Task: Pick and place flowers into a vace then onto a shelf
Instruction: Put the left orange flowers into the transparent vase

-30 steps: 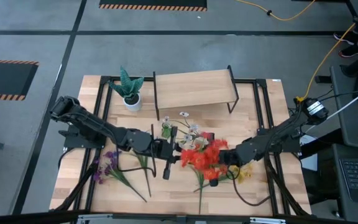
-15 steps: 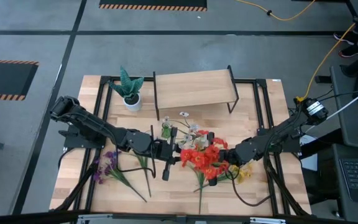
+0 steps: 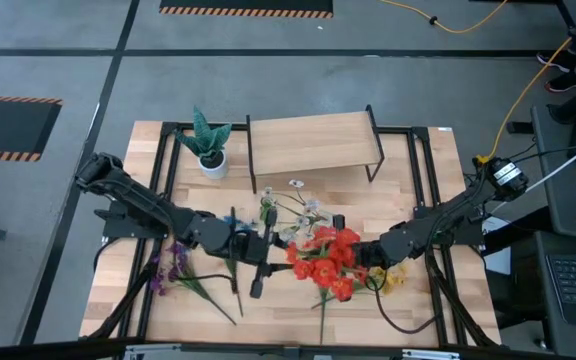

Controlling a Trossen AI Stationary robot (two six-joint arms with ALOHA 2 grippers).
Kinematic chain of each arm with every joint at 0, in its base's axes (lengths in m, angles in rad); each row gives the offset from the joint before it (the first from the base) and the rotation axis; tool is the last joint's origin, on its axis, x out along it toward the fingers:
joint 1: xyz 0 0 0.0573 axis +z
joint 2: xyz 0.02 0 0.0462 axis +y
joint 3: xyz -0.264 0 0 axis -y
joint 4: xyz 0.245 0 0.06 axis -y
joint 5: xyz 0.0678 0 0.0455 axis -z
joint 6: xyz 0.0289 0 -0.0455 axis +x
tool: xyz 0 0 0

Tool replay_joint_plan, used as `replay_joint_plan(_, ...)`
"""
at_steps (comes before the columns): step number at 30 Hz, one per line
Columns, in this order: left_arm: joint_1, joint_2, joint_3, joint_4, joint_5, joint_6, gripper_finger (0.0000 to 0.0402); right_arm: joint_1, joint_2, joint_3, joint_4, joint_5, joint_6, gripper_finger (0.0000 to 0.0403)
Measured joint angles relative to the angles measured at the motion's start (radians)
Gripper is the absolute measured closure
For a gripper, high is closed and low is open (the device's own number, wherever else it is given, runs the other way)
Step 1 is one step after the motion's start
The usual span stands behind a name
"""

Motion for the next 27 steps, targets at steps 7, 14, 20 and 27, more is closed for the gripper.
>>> replay_joint_plan(7,-0.085,-0.097,0.0,-0.158,-0.071,-0.002,0.0264,0.001,-0.039,0.0,-0.046,0.013,-0.003,0.0396)
replay_joint_plan(14,-0.173,-0.175,0.0,-0.323,-0.302,-0.008,0.0275,0.002,-0.167,0.0,-0.214,0.031,0.057,0.0396)
replay_joint_plan(20,-0.247,-0.204,-0.058,-0.391,-0.465,-0.015,0.0339,0.002,-0.255,-0.004,-0.328,0.079,0.094,0.0396)
replay_joint_plan(27,-0.27,-0.282,-0.235,-0.34,-0.538,-0.114,0.0397,0.002,-0.341,-0.167,-0.279,0.137,0.159,0.0396)
